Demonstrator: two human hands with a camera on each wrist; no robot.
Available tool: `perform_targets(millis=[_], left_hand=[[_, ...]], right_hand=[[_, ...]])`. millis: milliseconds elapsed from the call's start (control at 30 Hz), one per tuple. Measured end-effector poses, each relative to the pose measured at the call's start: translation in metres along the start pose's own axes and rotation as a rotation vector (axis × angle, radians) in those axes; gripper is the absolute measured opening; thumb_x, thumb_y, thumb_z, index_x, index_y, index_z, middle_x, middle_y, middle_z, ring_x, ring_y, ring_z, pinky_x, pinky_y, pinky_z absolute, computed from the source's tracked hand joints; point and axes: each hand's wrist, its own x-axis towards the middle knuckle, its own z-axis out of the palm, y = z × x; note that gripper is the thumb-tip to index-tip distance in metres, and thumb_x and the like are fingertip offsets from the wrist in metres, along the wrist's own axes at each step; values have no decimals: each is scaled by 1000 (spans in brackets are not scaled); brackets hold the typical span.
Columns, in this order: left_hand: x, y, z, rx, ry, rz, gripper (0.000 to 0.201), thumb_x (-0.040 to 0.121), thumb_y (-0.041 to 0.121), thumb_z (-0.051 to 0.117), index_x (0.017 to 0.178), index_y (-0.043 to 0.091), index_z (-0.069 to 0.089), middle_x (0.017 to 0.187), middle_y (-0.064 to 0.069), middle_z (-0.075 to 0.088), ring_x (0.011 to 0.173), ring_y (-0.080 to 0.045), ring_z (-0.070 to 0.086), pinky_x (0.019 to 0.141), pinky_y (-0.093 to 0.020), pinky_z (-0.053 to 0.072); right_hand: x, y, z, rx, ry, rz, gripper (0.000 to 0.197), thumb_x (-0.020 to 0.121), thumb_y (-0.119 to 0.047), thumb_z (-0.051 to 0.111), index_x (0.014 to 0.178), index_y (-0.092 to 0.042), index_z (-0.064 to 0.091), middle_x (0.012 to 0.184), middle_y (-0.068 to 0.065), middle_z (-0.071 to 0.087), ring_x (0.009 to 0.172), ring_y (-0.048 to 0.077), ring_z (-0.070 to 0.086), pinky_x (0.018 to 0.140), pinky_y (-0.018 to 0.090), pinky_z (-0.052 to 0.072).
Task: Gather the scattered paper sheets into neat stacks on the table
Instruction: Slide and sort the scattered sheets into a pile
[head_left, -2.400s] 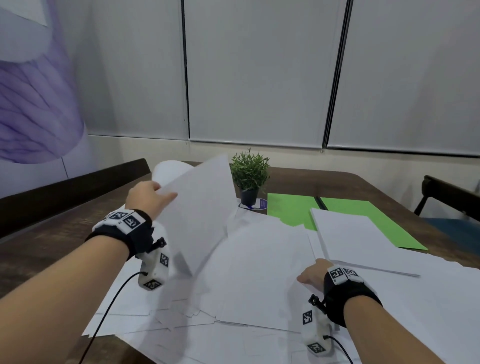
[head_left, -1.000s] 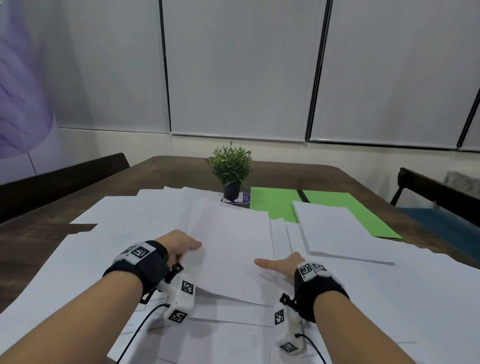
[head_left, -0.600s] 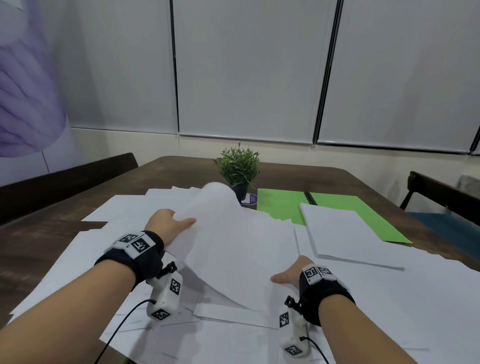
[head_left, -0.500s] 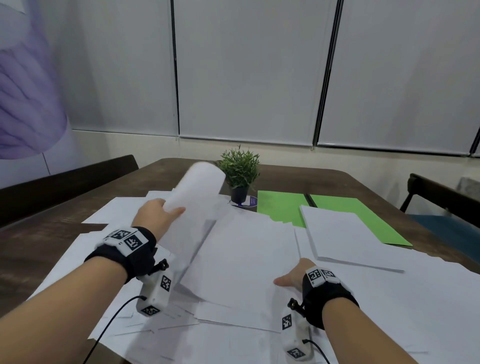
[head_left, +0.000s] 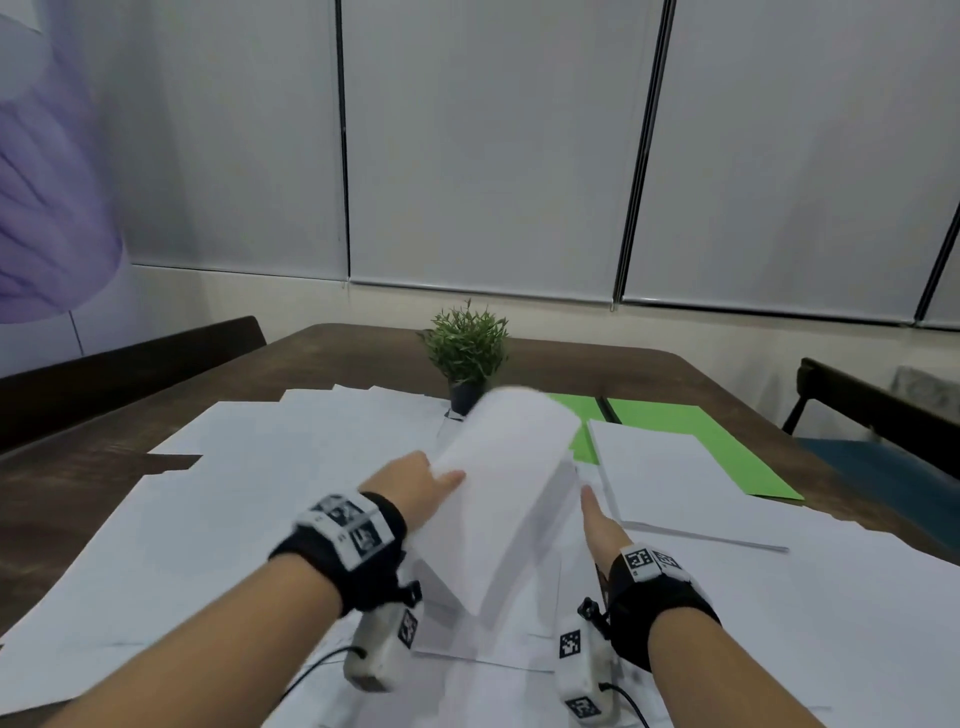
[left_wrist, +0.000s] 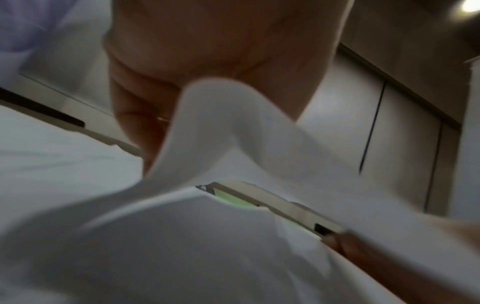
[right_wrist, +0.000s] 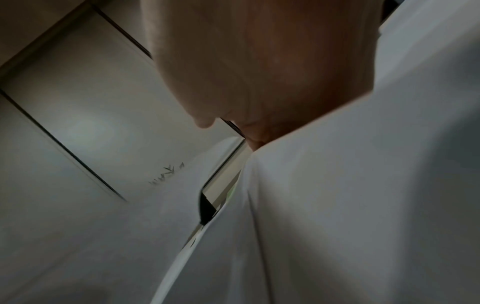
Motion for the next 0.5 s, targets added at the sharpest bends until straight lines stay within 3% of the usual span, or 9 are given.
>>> perform_targets(millis=[100,167,233,267,367,500], left_hand=[[-12,23,41,90,-248,-53,78,90,70,28,137,10,40,136,-12,51,120,-28,52,99,-35,41],[-16,33,54,112,-340,-66,84,89,73,17,141,10,40,141,-13,47,127,-28,47,105,-35,35],[-13,38,56,99,-374,-71,84,91,70,11,142,11,42,143,-14,45,130,-28,43,107,-33,32],[-10,37,54,86,-368,-85,83,92,69,10,141,11,42,142,-14,45,130,-28,43,107,-33,32],[-2,27,46,81,-327,-146,84,92,70,15,140,7,42,144,-12,43,132,-27,41,108,-33,30],[6,1,40,47,-250,-231,81,89,67,37,143,7,33,144,-13,41,132,-28,40,105,-33,33]], right_hand=[[9,3,0,51,-40,17,91,88,-76,20,148,-9,33,153,15,32,139,31,34,116,38,24],[13,7,2,-4,-91,-15,88,80,-75,50,136,-7,51,138,12,53,125,29,51,109,37,37],[25,14,6,-69,-130,-48,95,50,-63,83,125,-8,61,117,7,68,106,27,64,99,39,49],[26,14,6,-147,-139,-58,90,52,-52,84,127,-7,59,117,7,68,107,26,64,99,38,49],[7,4,0,-331,-136,-42,66,91,-37,61,142,-1,40,142,5,48,131,23,47,107,26,37],[4,7,-5,-228,-144,-114,60,95,-24,57,145,0,33,145,9,44,133,25,43,103,26,39]])
